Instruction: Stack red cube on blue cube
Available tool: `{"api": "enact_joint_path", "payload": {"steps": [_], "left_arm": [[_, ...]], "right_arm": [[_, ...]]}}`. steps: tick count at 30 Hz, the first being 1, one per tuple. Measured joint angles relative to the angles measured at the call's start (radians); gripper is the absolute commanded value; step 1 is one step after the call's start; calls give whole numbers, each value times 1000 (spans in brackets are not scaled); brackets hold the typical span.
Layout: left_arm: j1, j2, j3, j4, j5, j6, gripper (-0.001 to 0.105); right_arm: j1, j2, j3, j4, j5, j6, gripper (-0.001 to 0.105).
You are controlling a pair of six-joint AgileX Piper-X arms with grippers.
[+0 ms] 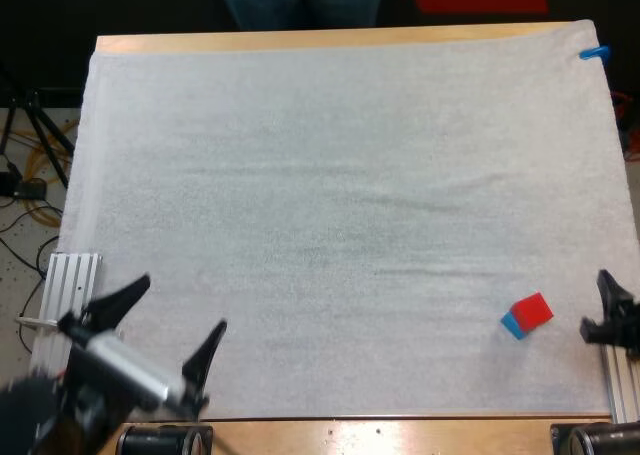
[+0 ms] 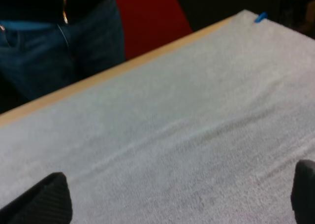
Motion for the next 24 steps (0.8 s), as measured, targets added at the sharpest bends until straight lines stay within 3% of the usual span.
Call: {"api": "enact_joint_path", "payload": {"steps": [11, 17, 24], "left_arm": [[0, -253, -2, 113, 0, 0, 87], [0, -258, -2, 184, -4, 0, 87], [0, -258, 2, 235, -29, 0, 87]], "right_arm": [[0, -256, 0, 14, -5, 0, 58], [0, -392, -1, 16, -7, 0, 58], [-1, -405, 23, 78, 46, 23, 58]]}}
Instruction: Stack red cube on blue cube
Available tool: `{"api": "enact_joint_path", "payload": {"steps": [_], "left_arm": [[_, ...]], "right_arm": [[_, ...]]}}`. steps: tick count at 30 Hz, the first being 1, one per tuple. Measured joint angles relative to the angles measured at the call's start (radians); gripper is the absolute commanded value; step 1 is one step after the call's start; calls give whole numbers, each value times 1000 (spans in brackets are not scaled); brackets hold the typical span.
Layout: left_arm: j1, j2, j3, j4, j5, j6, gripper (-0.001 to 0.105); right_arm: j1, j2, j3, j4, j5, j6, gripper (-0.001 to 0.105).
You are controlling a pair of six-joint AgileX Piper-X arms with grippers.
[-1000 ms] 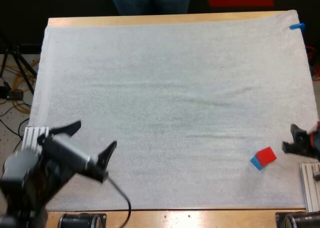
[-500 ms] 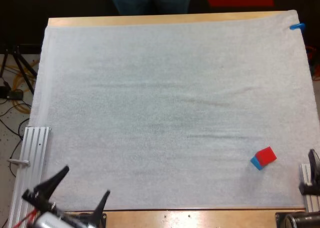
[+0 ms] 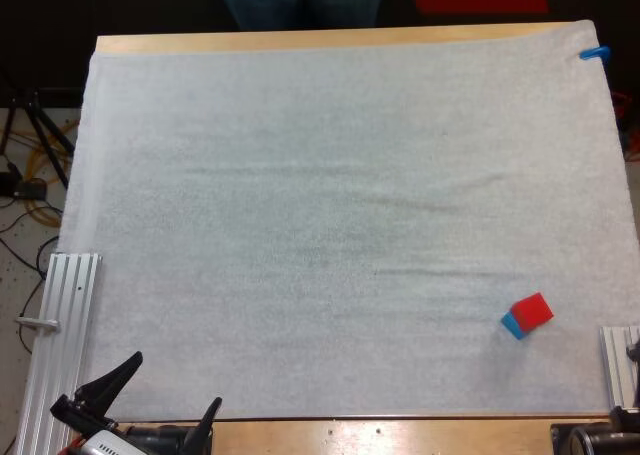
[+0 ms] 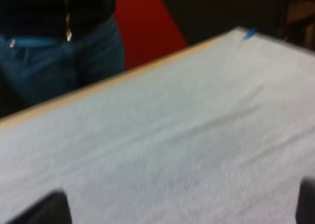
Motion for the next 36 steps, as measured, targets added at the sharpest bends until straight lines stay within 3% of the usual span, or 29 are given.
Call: {"api": "enact_joint_path", "payload": {"steps": [7, 14, 18, 24, 30, 36], "left_arm": [[0, 0, 40, -48, -22, 15, 87], [0, 2, 191, -212, -86, -25, 87], [0, 2, 279, -279, -97, -45, 87], [0, 2, 347, -294, -99, -51, 87], [0, 2, 395, -292, -106, -51, 87], [0, 3, 397, -294, -108, -51, 87]], "right_arm": [[0, 0, 74, -125, 0, -12, 58], [0, 0, 221, -297, -25, -12, 58], [0, 2, 289, -301, -27, -12, 58], [0, 2, 337, -248, -27, -12, 58], [0, 2, 344, -220, -27, -12, 58], [0, 2, 344, -220, -27, -12, 58]]}}
